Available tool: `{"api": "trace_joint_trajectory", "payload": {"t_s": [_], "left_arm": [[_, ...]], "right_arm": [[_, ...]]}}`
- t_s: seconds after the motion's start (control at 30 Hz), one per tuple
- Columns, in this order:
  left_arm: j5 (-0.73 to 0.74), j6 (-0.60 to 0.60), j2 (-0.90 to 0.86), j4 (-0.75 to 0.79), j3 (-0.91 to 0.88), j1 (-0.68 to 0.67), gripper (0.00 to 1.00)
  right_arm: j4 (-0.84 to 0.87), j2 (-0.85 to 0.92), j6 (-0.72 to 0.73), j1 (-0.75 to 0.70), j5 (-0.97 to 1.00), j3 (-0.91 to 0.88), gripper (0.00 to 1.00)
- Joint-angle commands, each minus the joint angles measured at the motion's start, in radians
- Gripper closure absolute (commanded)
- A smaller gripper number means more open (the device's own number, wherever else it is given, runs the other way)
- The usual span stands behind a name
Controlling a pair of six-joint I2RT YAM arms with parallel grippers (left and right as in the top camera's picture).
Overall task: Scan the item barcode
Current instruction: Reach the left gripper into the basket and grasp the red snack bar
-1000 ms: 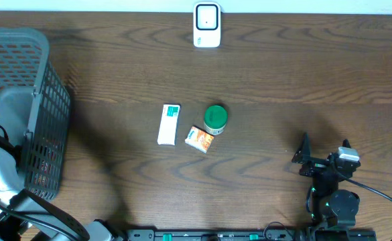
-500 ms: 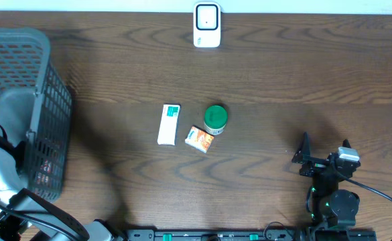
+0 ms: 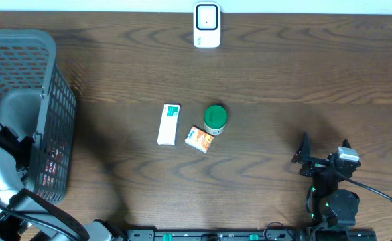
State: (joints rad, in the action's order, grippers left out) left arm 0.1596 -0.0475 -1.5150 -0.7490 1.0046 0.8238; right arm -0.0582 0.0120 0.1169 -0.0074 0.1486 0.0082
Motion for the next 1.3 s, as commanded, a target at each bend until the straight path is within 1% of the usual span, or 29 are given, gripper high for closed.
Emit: {"api": "trace_joint_trajectory", "payload": {"t_s": [0.0, 0.1, 0.2, 0.27, 0.4, 0.63, 0.77, 0.93, 1.27], "left_arm": [[0.016, -0.005, -0.01, -0.009, 0.0, 0.0, 0.92], [0.034, 0.0, -0.01, -0.013, 0.0, 0.0, 0.93], [0.132, 0.021, -0.012, -0.036, 0.0, 0.0, 0.92], [0.168, 0.062, -0.023, -0.056, 0.0, 0.0, 0.93], [0.173, 0.129, -0.07, -0.085, 0.0, 0.0, 0.92], [0.172, 0.159, -0.209, -0.116, 0.0, 0.0, 0.93], [0.113, 0.158, -0.277, -0.1, 0.001, 0.0, 0.93], [-0.003, 0.158, -0.24, -0.092, 0.035, 0.0, 0.93], [-0.042, 0.163, -0.131, -0.048, 0.058, 0.0, 0.93]], "right_arm": [[-0.002, -0.005, -0.014, -0.004, -0.003, -0.003, 0.01], [-0.002, -0.005, -0.014, -0.004, -0.003, -0.003, 0.01], [-0.002, -0.005, -0.014, -0.004, -0.004, -0.003, 0.01], [-0.002, -0.005, -0.014, -0.004, -0.004, -0.003, 0.01], [-0.002, -0.005, -0.014, -0.004, -0.004, -0.003, 0.01], [-0.002, -0.005, -0.014, -0.004, -0.004, -0.003, 0.01], [-0.002, -0.005, -0.014, -0.004, -0.003, -0.003, 0.01], [-0.002, -0.005, -0.014, -0.004, -0.003, -0.003, 0.01], [-0.002, -0.005, -0.014, -0.004, -0.003, -0.003, 0.01]]}}
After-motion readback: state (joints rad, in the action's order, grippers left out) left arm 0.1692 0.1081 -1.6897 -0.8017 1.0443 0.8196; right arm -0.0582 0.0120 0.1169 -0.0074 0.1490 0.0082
